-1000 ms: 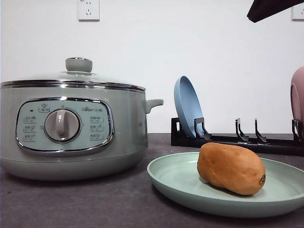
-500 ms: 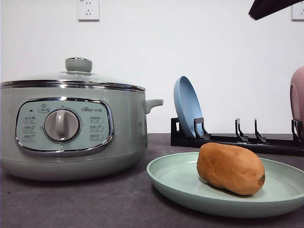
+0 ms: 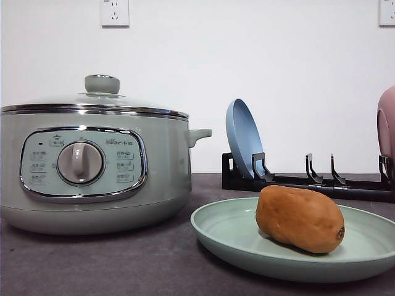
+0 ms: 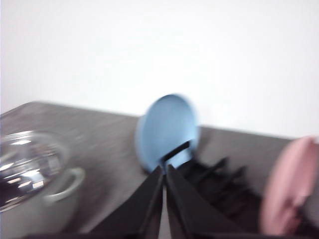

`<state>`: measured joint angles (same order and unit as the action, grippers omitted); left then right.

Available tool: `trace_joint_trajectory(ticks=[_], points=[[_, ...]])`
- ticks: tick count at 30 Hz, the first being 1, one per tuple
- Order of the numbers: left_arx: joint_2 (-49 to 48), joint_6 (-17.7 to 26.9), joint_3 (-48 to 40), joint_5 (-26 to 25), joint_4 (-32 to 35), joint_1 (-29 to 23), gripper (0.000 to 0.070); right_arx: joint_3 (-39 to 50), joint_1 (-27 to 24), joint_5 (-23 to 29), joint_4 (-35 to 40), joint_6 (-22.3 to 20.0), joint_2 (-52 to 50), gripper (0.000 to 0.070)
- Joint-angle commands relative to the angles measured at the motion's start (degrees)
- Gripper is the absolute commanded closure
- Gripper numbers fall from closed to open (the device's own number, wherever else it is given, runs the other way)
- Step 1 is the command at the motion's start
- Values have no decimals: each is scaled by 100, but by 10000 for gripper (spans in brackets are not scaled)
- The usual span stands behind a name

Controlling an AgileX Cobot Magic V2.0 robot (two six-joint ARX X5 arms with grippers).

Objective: Transfer potato from steamer to green plate

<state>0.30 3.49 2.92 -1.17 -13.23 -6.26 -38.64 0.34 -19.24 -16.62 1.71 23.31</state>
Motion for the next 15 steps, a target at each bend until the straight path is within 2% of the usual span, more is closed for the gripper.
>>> trace_joint_trajectory(ticks=[1,7,9,15], points=[[-13,-7,-118,31,-44,-20,697,353,-202,21,268,-210,-213,700],[-13,-7,-118,31,-44,-20,697,1709,-619,51,1146,-342,-1100,700],[-13,-5,-118,31,-44,-20,697,2098,-671,251,1350,-345,-1377,700],[-13,-6,-118,31,-44,-20,697,2857,-685,661,1455,-345,-2051,700]])
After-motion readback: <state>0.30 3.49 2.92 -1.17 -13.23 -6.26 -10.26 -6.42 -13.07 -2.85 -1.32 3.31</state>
